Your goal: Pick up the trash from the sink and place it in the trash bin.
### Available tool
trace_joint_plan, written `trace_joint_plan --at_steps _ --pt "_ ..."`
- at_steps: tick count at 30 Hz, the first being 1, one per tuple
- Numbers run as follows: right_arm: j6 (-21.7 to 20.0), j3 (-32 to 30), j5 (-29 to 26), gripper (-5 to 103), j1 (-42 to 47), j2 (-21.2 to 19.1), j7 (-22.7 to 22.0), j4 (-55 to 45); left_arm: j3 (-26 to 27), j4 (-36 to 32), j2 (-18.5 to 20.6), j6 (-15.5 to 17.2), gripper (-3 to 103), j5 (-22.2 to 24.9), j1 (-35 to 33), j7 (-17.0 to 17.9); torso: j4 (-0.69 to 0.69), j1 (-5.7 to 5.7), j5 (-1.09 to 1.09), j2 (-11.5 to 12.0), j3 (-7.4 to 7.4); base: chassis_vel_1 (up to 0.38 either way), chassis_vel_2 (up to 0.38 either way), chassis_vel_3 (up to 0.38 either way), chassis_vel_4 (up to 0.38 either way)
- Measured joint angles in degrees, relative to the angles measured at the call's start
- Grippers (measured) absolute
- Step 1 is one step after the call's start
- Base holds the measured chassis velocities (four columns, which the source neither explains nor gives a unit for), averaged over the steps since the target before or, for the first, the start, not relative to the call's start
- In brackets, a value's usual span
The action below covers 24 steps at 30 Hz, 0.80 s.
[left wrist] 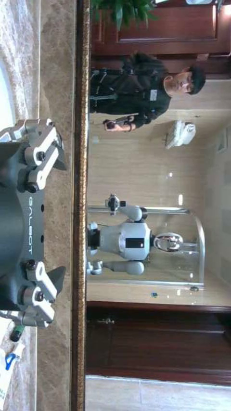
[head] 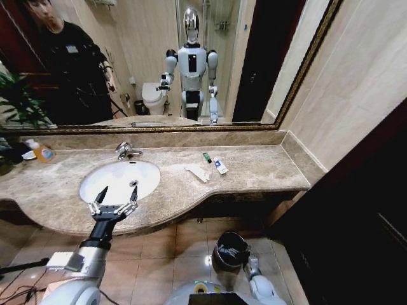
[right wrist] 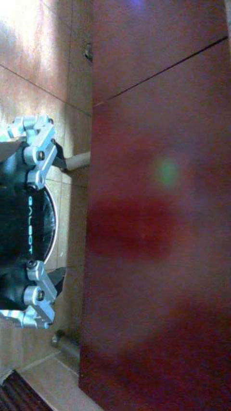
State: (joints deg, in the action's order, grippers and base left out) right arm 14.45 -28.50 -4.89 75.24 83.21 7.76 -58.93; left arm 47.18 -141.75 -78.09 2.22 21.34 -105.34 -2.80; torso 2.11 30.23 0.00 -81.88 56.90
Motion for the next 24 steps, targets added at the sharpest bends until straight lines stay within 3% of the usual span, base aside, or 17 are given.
trace_joint_plan --at_steps 4,13,18,24 --pt "-0.43 -0.36 -0.14 100 2.54 -0.43 0.0 -4.34 0.0 0.0 0.0 0.0 100 0.0 0.0 0.0 0.0 0.0 0.01 0.0 0.0 0.0 0.0 0.0 0.0" --pt "-2.92 -1.48 -6.47 100 11.92 -4.28 -2.46 -22.41 0.0 0.0 0.0 0.0 100 0.0 0.0 0.0 0.0 0.0 0.0 0.0 0.0 0.0 0.0 0.0 0.0" --pt "-3.2 -1.89 -8.56 100 21.32 -7.15 -3.37 -40.1 0.0 0.0 0.0 0.0 100 0.0 0.0 -0.01 -0.01 0.0 0.0 0.0 0.0 0.0 0.0 0.0 0.0" --pt "-6.88 -0.64 -8.45 100 23.03 -7.32 -4.29 -54.02 0.0 0.0 0.0 0.0 100 0.0 0.0 -0.01 -0.01 -0.01 -0.01 -0.01 0.0 0.0 0.0 0.0 0.0"
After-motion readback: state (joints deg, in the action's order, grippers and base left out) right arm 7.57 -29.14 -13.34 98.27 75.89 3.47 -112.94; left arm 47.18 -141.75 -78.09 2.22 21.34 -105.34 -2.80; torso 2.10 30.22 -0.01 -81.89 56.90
